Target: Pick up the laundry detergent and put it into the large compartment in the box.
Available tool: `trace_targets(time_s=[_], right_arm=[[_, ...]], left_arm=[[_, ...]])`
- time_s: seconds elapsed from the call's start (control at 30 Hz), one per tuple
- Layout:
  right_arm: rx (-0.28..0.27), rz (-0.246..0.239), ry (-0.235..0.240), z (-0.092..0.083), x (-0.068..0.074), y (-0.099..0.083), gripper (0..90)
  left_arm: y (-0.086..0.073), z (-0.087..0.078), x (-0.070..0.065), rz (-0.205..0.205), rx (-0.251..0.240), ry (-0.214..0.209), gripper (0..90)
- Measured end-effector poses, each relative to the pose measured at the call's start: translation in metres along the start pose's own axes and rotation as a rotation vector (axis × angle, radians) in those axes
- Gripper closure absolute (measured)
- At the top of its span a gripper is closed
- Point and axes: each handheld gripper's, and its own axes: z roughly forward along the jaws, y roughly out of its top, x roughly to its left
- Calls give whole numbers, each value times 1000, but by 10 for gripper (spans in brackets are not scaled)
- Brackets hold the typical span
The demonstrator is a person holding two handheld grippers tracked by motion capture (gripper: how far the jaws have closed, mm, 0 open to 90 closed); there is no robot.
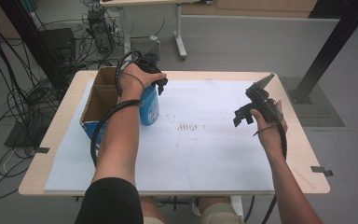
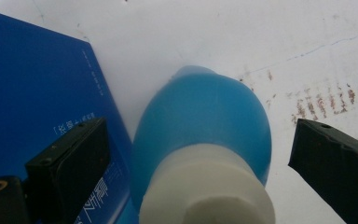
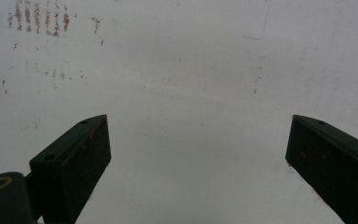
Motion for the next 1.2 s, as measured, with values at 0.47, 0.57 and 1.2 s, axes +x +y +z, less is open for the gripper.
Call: trace_targets(time_s=[0.47, 0.57, 1.2], right_arm=[[6, 3, -2, 1, 2, 2, 64], [4, 0, -3, 1, 2, 2, 64], [6, 8, -1, 0, 0, 1, 65]], left_arm=[[0, 3, 1, 7, 3, 0, 56], [-1, 3, 1, 7, 1, 1, 57], [-1, 4, -2, 7, -1, 7, 59]])
